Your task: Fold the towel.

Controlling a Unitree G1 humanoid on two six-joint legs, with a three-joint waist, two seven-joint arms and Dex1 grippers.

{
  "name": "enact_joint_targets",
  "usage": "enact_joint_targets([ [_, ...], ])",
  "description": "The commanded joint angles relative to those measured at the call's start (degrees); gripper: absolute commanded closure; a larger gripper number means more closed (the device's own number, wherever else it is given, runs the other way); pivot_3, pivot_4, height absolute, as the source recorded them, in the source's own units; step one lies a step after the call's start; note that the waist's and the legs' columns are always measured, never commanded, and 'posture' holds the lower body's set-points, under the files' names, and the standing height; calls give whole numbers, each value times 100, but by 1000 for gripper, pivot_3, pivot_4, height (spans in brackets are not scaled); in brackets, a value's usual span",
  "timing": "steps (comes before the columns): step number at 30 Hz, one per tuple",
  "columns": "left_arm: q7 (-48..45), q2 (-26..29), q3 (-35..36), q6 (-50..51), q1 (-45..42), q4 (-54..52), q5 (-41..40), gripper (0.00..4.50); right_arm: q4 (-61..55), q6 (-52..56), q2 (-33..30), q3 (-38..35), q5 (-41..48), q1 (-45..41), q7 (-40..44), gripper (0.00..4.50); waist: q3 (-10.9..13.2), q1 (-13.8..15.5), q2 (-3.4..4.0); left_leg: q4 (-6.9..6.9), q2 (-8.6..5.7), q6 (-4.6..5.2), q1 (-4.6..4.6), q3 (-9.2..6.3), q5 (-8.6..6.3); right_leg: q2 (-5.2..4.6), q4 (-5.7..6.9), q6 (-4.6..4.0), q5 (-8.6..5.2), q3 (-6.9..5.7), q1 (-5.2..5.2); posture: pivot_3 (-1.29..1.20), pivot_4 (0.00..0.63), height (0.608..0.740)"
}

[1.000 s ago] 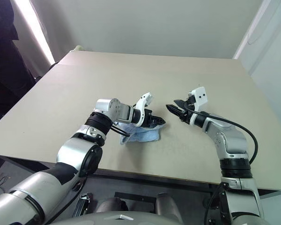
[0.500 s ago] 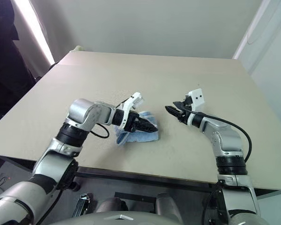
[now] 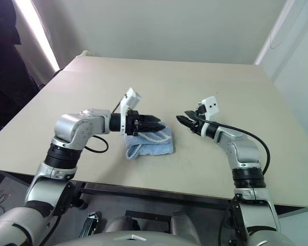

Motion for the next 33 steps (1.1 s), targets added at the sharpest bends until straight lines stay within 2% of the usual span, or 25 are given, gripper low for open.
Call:
enact_joint_targets([
  [1, 2, 361, 664, 4, -205, -58, -292, 1845, -145, -59, 26, -12, 56, -143, 66, 2067, 0, -6, 0, 0, 1, 0, 1, 0, 0, 2, 1, 0, 0, 0, 0, 0, 0, 716],
  [6, -71, 1142, 1151, 395, -422, 844, -418, 1845, -227, 57, 65, 92, 84, -102, 157, 2067, 0, -7, 0, 0, 4, 0, 5, 0, 0, 5, 3, 0, 0, -1, 2, 0, 0, 716],
  [11, 224, 1329, 1269, 747, -503, 1633, -319, 1845, -201, 57, 130, 157, 58, -133, 167, 2067, 0, 12, 0, 0, 3, 0, 6, -2, 0, 3, 0, 0, 0, -4, 8, 0, 0, 716],
  [14, 529, 1143, 1229, 1150, -509, 1855, -322, 1845, -142, 45, 135, 186, 38, -157, 177, 2067, 0, 11, -1, 1, 4, 0, 4, -2, 0, 1, 0, 0, 0, -4, 8, 0, 0, 716],
  [16, 816, 848, 1510, 1448, -563, 2012, -494, 1845, -113, 55, 139, 198, 32, -178, 177, 2067, 0, 18, -1, 1, 4, 0, 5, -3, 0, 0, 0, 0, 0, -4, 9, 0, 0, 716],
  [22, 1388, 76, 1672, 1855, -637, 2241, -528, 1845, -61, 70, 151, 220, 6, -249, 154, 2067, 0, 1, -1, 1, 4, 0, 5, -3, 0, 0, 4, 0, 1, -4, 6, 0, 0, 716],
  [29, 1579, -227, 1278, 1513, -704, 2553, -188, 1845, -48, 28, 132, 274, -139, -190, 61, 2067, 0, 6, -1, 0, 3, -2, 7, -2, 1, 1, 6, -1, 2, -2, 5, 0, 0, 716],
  [32, 1475, -254, 1158, 1510, -762, 2486, -210, 2446, -63, 41, 134, 261, -165, -170, 34, 2067, 0, 8, -1, 0, 3, -3, 6, -2, 1, 1, 5, -1, 2, -2, 5, 0, 0, 716],
  [33, 1451, -254, 1096, 1492, -790, 2461, -201, 2789, -58, 52, 131, 245, -171, -171, 13, 2067, 0, 8, -1, 0, 3, -3, 5, -2, 1, 1, 5, -1, 2, -2, 4, 0, 0, 716],
])
